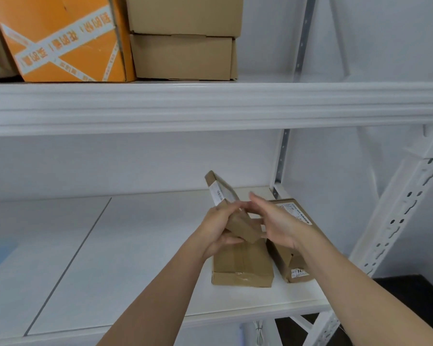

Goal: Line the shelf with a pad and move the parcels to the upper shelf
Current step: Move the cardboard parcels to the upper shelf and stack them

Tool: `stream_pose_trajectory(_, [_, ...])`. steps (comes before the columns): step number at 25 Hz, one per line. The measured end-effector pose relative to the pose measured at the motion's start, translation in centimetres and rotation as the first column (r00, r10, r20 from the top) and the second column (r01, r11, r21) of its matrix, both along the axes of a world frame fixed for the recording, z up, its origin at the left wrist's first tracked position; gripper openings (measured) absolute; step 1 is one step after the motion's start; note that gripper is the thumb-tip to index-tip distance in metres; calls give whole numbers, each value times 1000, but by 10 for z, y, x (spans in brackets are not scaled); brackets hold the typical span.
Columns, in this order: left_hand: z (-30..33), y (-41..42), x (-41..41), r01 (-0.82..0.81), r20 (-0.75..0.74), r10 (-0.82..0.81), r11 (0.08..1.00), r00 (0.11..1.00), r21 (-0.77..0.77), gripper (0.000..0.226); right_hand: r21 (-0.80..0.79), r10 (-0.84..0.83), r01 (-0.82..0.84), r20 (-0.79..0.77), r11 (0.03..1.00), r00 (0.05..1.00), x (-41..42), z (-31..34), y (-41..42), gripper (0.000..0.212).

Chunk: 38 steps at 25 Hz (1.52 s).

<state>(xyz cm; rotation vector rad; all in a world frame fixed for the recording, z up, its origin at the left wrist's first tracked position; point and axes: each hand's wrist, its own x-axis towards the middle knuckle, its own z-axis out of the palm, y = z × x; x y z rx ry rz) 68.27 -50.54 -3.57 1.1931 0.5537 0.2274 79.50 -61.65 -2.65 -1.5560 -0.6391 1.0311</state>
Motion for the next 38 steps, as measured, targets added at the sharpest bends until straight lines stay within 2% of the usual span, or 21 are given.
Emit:
stream_pose_trajectory(1, [-4,3,1,-69,-20,68,995,997,-66,36,-74,-35,49,175,996,984,5,-3,0,44])
stream_pose_trajectory(2, [-8,7,0,-119,-53,115,988,992,-100,34,-186,-66,151,401,971,914,15,-8,-1,47])
stream_pose_trajectory(3, [-13,11,-1,-146,-87,137,984,987,-101,32,-325,-37,284,598,902,801,27,-14,-4,61])
stream_pose_trajectory(4, [-16,14,-3,-152,-112,142,985,984,-87,31,-457,43,395,696,797,717,37,-21,-10,82])
stream_pose_trajectory(5, [-18,16,-5,-154,-130,145,986,981,-69,30,-570,119,451,700,687,704,44,-27,-18,103])
stream_pose_trajectory(6, [-18,18,-8,-160,-141,151,985,978,-58,29,-660,174,448,657,603,734,47,-32,-27,119])
stream_pose_trajectory(7, [-19,19,-9,-171,-152,162,984,975,-49,29,-713,195,430,613,553,766,48,-36,-35,127])
stream_pose_trajectory(9, [-20,20,-9,-190,-166,182,981,969,-30,29,-733,192,427,593,529,782,49,-42,-40,126])
stream_pose_trajectory(11, [-22,19,-9,-202,-171,197,979,965,-10,30,-668,103,450,617,593,780,48,-40,-37,116])
stream_pose_trajectory(13, [-23,19,-8,-215,-169,213,977,962,3,31,-508,-109,396,503,765,857,46,-30,-31,108])
stream_pose_trajectory(14, [-23,18,-8,-223,-163,221,975,961,7,31,-384,-202,341,359,858,911,44,-26,-27,97])
stream_pose_trajectory(16, [-17,14,-12,-236,-137,235,972,962,12,29,-172,-260,256,-2,951,966,37,-14,-25,66])
stream_pose_trajectory(18, [-10,8,-18,-245,-91,245,969,965,9,27,-46,-214,210,-302,977,929,33,-9,-22,60])
stream_pose_trajectory(19, [-7,5,-22,-250,-65,250,968,966,7,27,-16,-167,174,-375,985,912,30,-9,-19,65])
stream_pose_trajectory(21, [-2,-1,-33,-282,-21,283,959,959,27,27,21,-67,83,-409,996,910,27,-15,-13,72])
stream_pose_trajectory(26, [2,-11,-78,-414,26,414,905,910,94,27,75,109,-85,-441,994,891,3,-33,7,69])
stream_pose_trajectory(29, [1,-16,-122,-463,26,463,879,886,116,28,109,279,-257,-443,960,852,-30,-30,15,103])
stream_pose_trajectory(30, [0,-17,-136,-471,26,471,876,882,107,28,121,320,-298,-436,947,841,-40,-29,16,105])
stream_pose_trajectory(32, [1,-22,-166,-487,42,485,870,874,79,26,142,358,-330,-440,933,823,-63,-26,14,97])
stream_pose_trajectory(35, [4,-32,-216,-506,96,502,862,860,31,26,127,332,-307,-386,943,861,-100,-23,8,82])
stream_pose_trajectory(38, [6,-45,-268,-520,145,513,854,846,16,27,156,437,-409,-326,899,838,-145,-17,-3,103])
